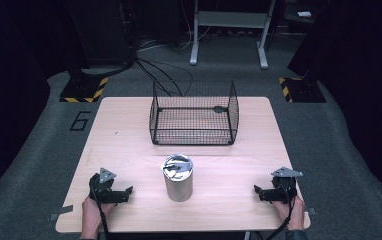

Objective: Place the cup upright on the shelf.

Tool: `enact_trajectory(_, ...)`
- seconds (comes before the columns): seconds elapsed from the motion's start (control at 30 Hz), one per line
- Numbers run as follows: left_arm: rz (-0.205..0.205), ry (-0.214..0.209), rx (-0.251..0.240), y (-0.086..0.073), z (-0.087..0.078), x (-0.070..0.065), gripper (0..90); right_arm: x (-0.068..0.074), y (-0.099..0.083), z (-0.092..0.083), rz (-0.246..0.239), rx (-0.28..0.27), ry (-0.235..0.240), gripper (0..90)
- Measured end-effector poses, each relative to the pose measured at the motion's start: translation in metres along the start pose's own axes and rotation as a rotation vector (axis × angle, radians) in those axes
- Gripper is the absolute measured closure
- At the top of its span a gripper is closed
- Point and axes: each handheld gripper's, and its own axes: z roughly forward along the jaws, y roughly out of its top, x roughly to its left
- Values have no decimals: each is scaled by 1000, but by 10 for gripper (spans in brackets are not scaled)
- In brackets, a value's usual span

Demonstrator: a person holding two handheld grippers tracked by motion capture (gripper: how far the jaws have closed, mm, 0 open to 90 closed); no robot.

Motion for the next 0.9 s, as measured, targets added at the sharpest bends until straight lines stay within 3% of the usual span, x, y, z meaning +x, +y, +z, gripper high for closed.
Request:
enact_trajectory(0.4, 0, 11, -4, 0, -1, -3, 0, 1, 0, 0, 9, 0, -3, 0)
enact_trajectory(0.43, -3, 24, -24, -1, 0, -5, 0, 0, 1, 0, 8, 3, -1, 0)
enact_trajectory(0.57, 26, 2, -12, -1, -2, -10, 1, 0, 1, 0, 3, 5, -1, 0)
enact_trajectory(0.9, -18, -24, -101, -5, -22, -20, 0, 1, 1, 0, 12, 1, -8, 0)
